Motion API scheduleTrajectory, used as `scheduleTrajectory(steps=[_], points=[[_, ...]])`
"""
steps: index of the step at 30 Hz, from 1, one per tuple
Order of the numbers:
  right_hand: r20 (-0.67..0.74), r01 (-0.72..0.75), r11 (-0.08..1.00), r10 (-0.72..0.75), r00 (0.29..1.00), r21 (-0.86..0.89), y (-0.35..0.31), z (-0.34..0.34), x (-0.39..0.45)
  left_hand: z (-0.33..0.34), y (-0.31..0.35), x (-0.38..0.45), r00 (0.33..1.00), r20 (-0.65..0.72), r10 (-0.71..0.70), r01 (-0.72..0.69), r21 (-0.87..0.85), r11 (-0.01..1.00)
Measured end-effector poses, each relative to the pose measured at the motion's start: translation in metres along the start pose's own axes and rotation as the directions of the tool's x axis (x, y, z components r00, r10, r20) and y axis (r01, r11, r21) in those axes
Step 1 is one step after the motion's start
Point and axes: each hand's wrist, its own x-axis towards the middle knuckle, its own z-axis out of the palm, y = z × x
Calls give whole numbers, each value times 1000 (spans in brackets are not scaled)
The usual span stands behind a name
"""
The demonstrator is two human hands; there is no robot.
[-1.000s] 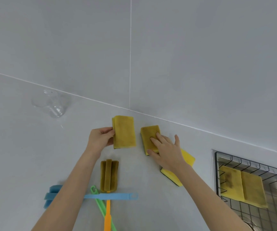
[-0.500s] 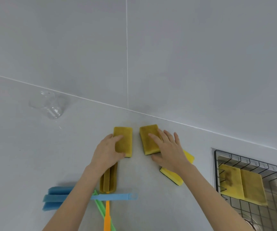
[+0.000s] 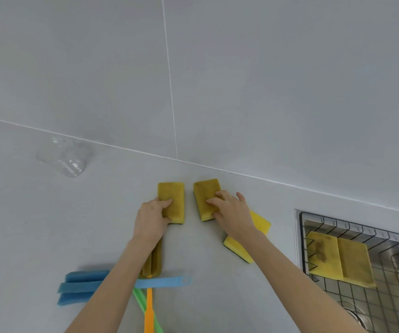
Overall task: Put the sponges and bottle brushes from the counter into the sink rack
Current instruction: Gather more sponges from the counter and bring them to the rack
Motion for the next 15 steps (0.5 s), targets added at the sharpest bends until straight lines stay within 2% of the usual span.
scheduleTrajectory(steps=[3,6,10,15], points=[[-131,20,971,11,991,238,3,-12,-9,-9,17,-9,996,-86,35,-40,-63,997],[-264,57,930,43,964,362,8,-31,-27,-18,45,-24,978,-182,101,-121,-102,987],[-436,56,924,124,892,377,37,-58,-67,-17,102,-54,938,-278,206,-255,-153,955],[-475,-30,942,195,858,334,97,-69,-137,27,162,-89,951,-151,268,-294,-188,937]])
